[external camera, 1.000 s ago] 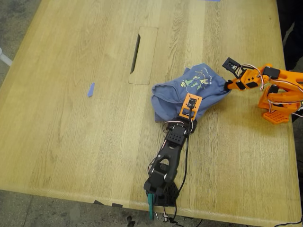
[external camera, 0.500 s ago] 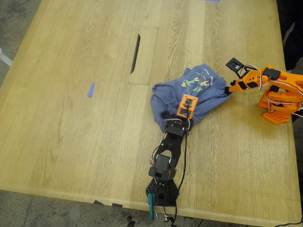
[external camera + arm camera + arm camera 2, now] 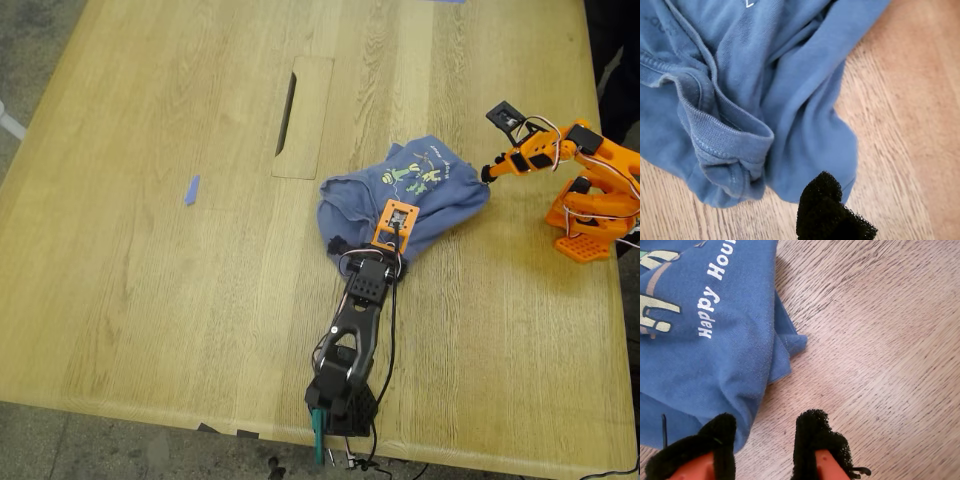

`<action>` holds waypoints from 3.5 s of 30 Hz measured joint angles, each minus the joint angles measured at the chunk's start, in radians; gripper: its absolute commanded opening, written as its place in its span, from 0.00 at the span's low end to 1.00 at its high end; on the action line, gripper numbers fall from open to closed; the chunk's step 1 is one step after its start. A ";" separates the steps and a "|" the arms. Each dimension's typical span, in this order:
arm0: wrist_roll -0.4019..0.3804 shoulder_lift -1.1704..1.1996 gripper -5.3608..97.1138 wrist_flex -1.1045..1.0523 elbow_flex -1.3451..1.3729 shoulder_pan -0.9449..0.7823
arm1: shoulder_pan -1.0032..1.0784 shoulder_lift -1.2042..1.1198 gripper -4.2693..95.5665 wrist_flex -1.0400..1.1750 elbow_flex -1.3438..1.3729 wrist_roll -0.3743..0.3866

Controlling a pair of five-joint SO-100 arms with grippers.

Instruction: Fold a T-shirt

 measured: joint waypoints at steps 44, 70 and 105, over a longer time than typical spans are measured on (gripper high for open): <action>-0.135 -0.790 0.07 -1.000 -0.086 -0.356 | -0.117 -0.819 0.04 -0.790 -0.094 -0.018; -0.132 -0.577 0.08 -0.695 -0.227 -0.097 | -0.241 -0.723 0.04 -0.453 -0.393 -0.028; -0.132 -0.137 0.05 -0.861 0.385 -0.986 | 0.684 -0.176 0.04 -0.678 0.282 -0.077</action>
